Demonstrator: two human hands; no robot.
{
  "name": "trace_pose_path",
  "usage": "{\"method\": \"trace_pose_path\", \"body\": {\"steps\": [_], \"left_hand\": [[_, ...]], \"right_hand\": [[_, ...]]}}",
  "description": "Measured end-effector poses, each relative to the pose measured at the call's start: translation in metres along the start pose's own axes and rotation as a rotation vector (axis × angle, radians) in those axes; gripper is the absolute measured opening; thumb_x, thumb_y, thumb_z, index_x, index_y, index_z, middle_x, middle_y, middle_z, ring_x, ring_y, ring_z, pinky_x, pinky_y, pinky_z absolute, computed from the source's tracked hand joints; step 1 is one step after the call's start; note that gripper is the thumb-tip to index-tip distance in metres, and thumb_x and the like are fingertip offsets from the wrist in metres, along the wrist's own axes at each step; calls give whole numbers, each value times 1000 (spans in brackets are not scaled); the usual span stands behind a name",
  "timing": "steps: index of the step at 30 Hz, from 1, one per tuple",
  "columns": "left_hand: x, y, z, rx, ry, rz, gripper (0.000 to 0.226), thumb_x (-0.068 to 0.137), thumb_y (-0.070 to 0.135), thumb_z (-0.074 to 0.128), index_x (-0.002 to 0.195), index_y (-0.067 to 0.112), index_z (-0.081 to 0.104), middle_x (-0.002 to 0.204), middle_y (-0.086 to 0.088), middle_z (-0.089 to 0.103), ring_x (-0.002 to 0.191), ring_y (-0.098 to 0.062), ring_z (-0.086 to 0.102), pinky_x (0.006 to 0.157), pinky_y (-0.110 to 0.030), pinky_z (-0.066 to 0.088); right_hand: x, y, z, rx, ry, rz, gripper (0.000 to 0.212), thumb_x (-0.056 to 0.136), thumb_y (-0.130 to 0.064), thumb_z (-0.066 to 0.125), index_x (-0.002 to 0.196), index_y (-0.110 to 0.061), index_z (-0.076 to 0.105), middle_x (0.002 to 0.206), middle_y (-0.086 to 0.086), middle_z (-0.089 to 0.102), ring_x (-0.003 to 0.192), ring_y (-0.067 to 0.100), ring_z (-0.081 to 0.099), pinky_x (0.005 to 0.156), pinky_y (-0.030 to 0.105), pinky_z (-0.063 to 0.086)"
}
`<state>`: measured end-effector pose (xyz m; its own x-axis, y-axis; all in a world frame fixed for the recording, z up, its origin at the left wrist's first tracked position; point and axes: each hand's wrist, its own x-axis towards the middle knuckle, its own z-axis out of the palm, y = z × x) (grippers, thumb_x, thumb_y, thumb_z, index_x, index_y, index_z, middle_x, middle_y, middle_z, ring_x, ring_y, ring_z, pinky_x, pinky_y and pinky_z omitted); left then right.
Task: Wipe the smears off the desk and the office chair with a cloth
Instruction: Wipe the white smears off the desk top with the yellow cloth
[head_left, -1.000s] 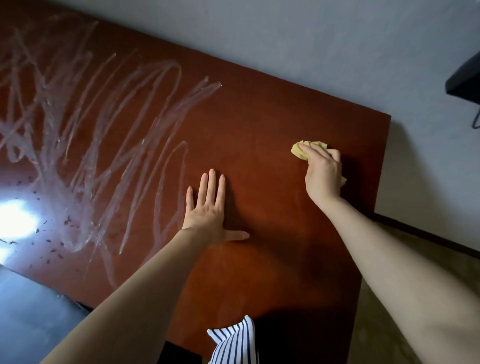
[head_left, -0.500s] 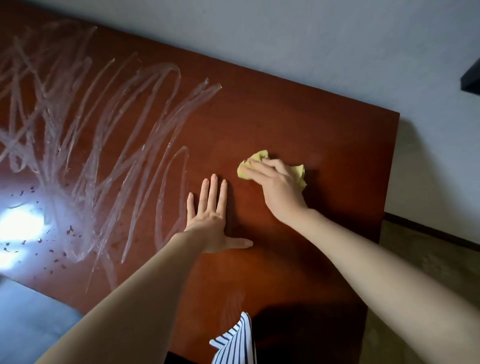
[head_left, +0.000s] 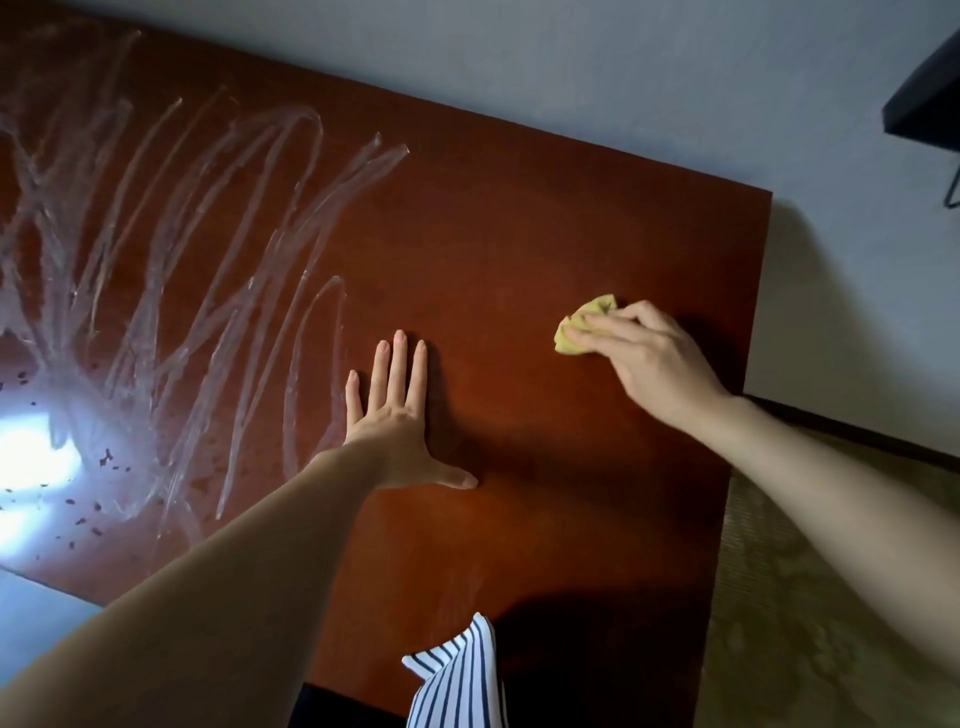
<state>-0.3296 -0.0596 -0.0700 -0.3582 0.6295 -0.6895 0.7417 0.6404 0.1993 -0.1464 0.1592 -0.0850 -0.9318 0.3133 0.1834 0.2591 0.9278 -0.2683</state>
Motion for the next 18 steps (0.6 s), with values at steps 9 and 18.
{"method": "trace_pose_path", "body": {"steps": [9, 18], "left_hand": [[1, -1, 3, -17, 32, 18, 155, 40, 86, 65, 120, 32, -56, 126, 10, -63, 116, -9, -58, 100, -42, -31], [2, -3, 3, -10, 45, 32, 154, 43, 86, 65, 124, 31, -53, 127, 9, -62, 116, -9, -58, 97, -40, -33]], "right_hand": [[73, 47, 8, -10, 122, 445, 40, 94, 2, 48, 127, -16, 61, 130, 6, 59, 110, 32, 49, 94, 42, 42], [158, 23, 38, 29, 207, 755, 51, 93, 4, 41, 130, -28, 57, 138, -10, 51, 125, 20, 39, 95, 30, 32]]}}
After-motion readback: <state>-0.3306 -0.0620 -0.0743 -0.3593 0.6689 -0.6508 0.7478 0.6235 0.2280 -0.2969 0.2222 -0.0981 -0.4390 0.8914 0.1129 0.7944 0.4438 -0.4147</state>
